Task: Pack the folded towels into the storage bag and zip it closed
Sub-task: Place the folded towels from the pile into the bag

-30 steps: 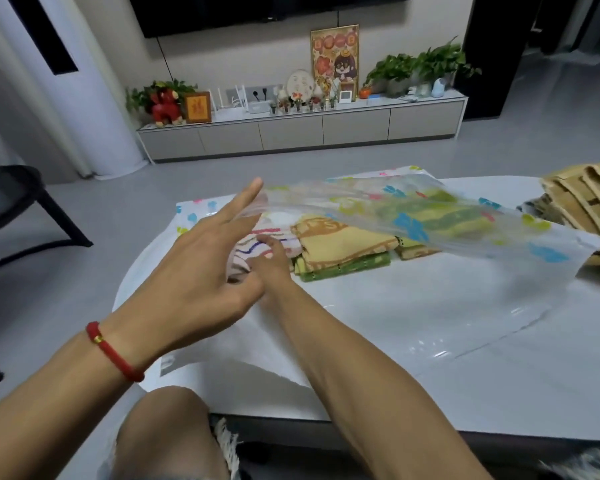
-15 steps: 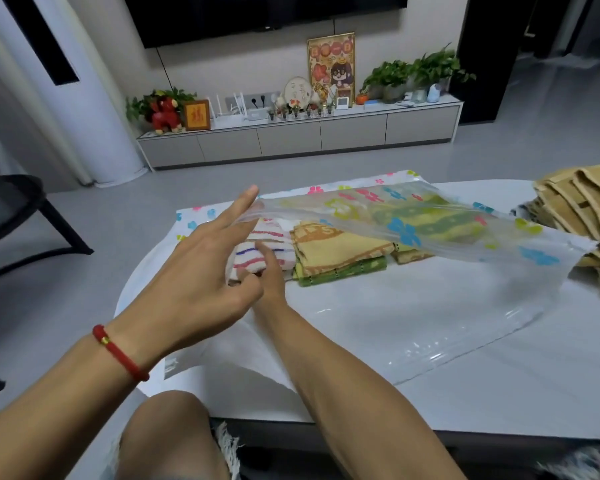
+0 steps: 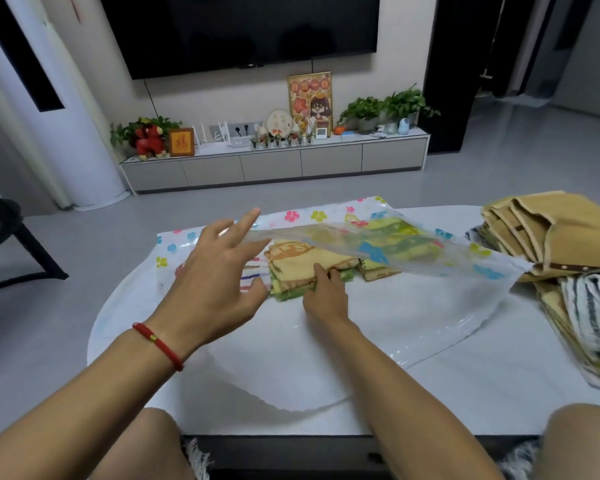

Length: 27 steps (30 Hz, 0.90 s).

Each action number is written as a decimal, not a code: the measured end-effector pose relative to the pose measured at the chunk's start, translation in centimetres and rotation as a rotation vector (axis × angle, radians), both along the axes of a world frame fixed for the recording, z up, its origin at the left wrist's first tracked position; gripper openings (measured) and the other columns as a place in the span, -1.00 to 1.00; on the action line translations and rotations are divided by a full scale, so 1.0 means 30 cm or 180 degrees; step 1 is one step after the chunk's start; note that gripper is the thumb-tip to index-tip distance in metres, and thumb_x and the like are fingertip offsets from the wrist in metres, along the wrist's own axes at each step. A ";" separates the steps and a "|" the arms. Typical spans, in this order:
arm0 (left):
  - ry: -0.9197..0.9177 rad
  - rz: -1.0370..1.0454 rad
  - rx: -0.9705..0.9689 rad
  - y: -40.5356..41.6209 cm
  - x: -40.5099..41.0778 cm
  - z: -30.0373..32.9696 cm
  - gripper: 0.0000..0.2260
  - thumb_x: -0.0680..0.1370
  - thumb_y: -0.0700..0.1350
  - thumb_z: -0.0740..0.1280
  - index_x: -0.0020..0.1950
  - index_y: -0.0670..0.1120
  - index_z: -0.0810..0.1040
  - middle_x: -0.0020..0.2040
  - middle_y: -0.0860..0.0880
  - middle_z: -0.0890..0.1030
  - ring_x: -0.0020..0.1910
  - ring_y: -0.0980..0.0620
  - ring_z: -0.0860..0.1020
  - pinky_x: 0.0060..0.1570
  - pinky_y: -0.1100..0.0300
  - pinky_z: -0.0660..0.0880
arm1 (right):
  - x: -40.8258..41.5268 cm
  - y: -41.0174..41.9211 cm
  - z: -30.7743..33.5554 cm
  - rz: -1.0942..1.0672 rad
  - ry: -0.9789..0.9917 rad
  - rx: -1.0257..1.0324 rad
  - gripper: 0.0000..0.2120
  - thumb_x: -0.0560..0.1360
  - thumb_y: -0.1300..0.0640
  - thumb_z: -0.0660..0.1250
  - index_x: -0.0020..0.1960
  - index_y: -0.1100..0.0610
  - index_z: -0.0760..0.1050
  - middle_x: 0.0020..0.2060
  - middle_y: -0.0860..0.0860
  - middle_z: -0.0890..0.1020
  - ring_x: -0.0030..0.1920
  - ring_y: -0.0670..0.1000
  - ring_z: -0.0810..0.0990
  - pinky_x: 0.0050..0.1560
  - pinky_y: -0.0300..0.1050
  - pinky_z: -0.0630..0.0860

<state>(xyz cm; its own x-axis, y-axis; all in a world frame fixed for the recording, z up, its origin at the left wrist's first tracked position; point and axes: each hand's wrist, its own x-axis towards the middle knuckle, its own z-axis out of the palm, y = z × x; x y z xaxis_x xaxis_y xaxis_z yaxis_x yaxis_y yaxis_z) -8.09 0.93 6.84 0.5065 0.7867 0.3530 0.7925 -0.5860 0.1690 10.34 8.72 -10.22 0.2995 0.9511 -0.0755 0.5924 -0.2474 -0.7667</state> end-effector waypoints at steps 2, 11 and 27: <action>0.0198 0.0008 0.0083 0.007 0.034 0.003 -0.51 0.48 -0.02 0.34 0.42 0.04 0.46 0.60 0.07 0.16 0.50 -0.13 0.17 0.35 -0.22 0.37 | 0.084 -0.012 0.019 0.0254 0.0275 0.0118 -0.38 0.58 0.29 0.23 0.62 0.16 0.23 0.57 0.17 0.32 0.57 0.17 0.28 0.47 -0.01 0.30; 0.1676 -0.0362 0.0656 0.062 0.350 -0.022 -0.52 0.43 0.17 0.33 0.34 0.13 0.47 0.61 0.04 0.12 0.53 -0.24 0.06 0.35 -0.37 0.19 | 0.437 -0.027 -0.054 -0.0805 -0.1041 -0.0488 -0.39 0.56 0.04 0.19 0.61 -0.10 0.19 0.57 0.02 0.29 0.59 0.07 0.20 0.55 0.37 -0.13; 0.1119 -0.0513 0.0633 0.160 0.428 0.087 -0.32 0.45 0.21 0.32 0.54 0.09 0.26 0.59 0.24 0.08 0.56 -0.06 0.09 0.35 -0.32 0.32 | 0.624 0.112 -0.036 0.0274 -0.2138 -0.0661 -0.37 0.64 -0.08 0.05 0.67 -0.09 -0.03 0.66 0.02 0.07 0.53 0.17 0.22 0.40 0.21 0.25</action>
